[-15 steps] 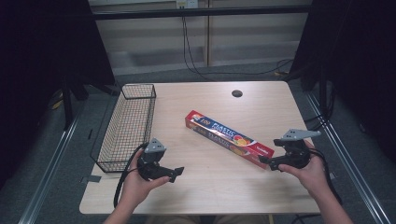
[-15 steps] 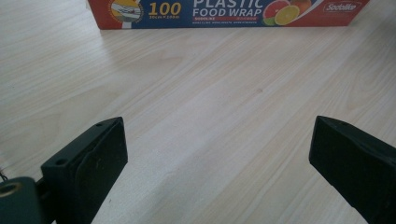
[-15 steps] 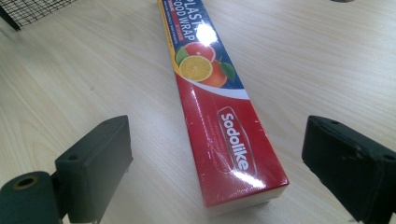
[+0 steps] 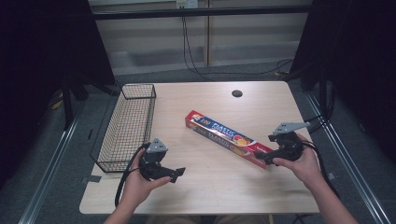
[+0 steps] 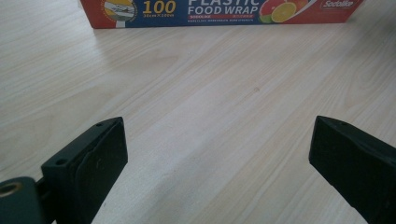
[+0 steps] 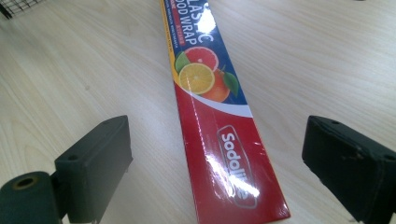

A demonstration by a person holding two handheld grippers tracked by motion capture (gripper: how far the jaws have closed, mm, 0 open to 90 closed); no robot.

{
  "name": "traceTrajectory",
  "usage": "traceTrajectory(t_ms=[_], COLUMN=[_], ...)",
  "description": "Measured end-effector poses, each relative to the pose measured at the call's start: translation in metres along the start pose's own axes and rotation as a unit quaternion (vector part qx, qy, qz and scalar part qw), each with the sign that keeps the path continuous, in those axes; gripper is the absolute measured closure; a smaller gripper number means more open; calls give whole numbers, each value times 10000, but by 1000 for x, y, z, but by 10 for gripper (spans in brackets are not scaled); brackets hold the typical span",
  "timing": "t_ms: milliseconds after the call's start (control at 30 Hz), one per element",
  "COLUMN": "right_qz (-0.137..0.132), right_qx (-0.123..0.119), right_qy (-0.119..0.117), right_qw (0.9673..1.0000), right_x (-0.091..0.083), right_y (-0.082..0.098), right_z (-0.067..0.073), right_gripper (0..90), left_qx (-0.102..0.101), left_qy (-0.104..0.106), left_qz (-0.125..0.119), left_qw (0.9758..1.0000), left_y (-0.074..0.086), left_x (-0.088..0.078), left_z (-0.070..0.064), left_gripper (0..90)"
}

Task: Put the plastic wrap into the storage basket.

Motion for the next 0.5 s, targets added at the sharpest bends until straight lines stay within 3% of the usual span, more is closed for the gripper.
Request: traceTrajectory(t_ms=[167,500], right_qz=[173,467], right_qx=[-10,-134], right_qy=[-81,-28], right_qw=[9998,9988], right_x=[10,28], right_y=[-7,-17], right_z=[-2,-10], right_gripper=[85,106], left_qx=[29,75], left_qy=[-34,-15], left_qz=[46,68], left_qw=[10000,9999], left_y=[1,1], left_x=[-1,-1], left_z=[1,-1], left_gripper=[45,46])
Point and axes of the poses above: each handheld gripper's, and its own axes: x roughly forward along the jaws, y roughly out of its underside, z roughly to its left, the point moved 1 cm from there along x, roughly forward along the jaws, and after that the axes turned 10 degrees about z, right-handed, at the moved point
